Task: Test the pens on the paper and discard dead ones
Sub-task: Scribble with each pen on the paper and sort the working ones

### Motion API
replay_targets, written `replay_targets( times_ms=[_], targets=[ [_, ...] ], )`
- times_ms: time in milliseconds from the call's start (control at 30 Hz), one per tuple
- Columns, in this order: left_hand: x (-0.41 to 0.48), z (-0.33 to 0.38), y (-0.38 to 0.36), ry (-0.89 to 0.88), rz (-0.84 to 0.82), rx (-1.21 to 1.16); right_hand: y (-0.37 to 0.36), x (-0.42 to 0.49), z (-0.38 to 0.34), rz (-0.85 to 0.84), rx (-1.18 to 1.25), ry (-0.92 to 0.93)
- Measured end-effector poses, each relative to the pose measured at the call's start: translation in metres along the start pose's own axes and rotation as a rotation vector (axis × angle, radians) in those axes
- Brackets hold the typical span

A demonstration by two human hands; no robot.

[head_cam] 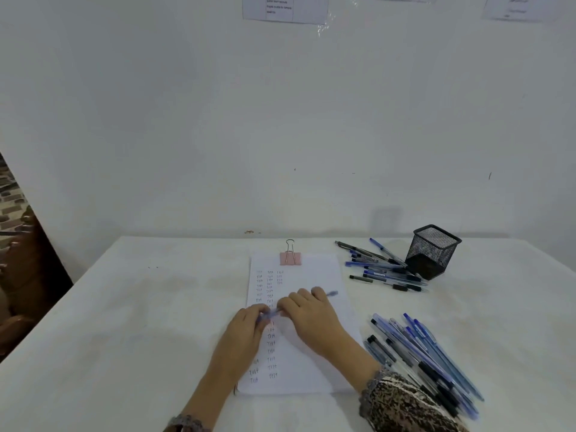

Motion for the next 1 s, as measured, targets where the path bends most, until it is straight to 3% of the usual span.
replay_targets(
  times_ms=[100,167,267,367,633,1000],
  targets=[
    [-0.001,0.001,0.002,0.034,0.000,0.005,0.009,0.006,0.019,0.033,0.065,-0.139],
    [-0.002,0.003,0.003,0.024,0.000,0.007,0.026,0.007,0.042,0.137,0.380,-0.466],
    [-0.001,0.005,0.002,0.015,-0.011,0.017,0.022,-0.014,0.057,0.291,1.043,-1.063],
    [-0.001,0.002,0.001,0.019,-0.029,0.036,0.004,-0.032,0.048,0.330,1.237,-1.318],
    [-0.001,0.002,0.000,0.015,-0.027,0.042,-0.001,-0.048,0.053,0.502,1.386,-1.485],
    [0.000,-0.002,-0.002,0.017,-0.030,0.051,-0.013,-0.052,0.051,0.399,1.504,-1.504]
  ],
)
Point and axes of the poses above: each hand's wrist, its own x-axis towards the middle knuckle, its own y-axis out of the back of the hand, z = x × y, the point moved 9 cm from there along x, towards the middle knuckle, and after that the axes turned 11 degrees about z, right-handed, at the moved point
